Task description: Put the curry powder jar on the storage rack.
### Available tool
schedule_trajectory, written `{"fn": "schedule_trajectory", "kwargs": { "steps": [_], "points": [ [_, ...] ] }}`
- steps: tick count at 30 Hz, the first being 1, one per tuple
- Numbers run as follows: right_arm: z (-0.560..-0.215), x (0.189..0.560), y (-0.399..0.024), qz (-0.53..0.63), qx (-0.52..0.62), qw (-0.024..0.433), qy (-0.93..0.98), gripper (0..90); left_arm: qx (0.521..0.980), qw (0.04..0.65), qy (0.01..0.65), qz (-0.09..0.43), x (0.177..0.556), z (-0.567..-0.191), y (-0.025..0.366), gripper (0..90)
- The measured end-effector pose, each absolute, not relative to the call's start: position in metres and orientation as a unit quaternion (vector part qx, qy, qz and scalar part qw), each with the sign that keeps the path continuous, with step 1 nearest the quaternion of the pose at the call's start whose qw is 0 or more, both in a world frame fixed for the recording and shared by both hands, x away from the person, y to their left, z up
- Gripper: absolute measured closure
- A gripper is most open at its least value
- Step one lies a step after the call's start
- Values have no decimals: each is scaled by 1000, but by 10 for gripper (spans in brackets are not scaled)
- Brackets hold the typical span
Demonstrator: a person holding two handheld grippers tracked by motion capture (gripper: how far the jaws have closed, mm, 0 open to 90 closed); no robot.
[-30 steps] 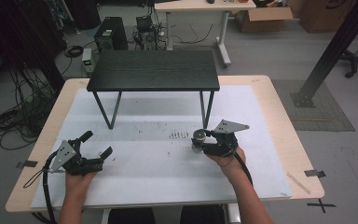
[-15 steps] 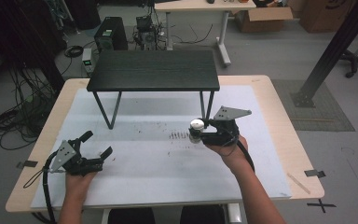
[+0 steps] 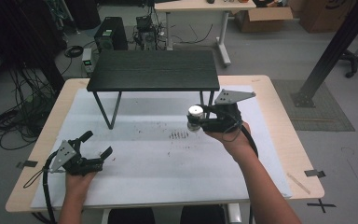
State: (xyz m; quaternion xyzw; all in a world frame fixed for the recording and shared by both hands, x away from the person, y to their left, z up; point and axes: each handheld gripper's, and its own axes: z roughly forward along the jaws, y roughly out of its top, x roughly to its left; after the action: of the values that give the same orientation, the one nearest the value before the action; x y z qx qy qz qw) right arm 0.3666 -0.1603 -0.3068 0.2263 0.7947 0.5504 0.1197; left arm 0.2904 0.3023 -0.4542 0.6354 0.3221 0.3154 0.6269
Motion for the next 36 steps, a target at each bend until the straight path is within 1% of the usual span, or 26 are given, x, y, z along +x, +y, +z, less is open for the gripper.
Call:
{"fn": "schedule_trajectory", "kwargs": {
  "steps": [8, 18, 29, 36],
  "points": [
    [-285, 372, -156, 557, 220, 124, 791, 485, 636, 627, 322, 315, 290, -454, 302, 2],
    [-248, 383, -153, 570, 218, 134, 781, 485, 635, 627, 322, 315, 290, -454, 302, 2],
    [-223, 391, -147, 577, 217, 140, 775, 486, 635, 627, 323, 314, 291, -454, 302, 2],
    [-211, 404, -139, 578, 222, 139, 773, 485, 635, 627, 323, 314, 291, -454, 303, 2]
  ]
}}
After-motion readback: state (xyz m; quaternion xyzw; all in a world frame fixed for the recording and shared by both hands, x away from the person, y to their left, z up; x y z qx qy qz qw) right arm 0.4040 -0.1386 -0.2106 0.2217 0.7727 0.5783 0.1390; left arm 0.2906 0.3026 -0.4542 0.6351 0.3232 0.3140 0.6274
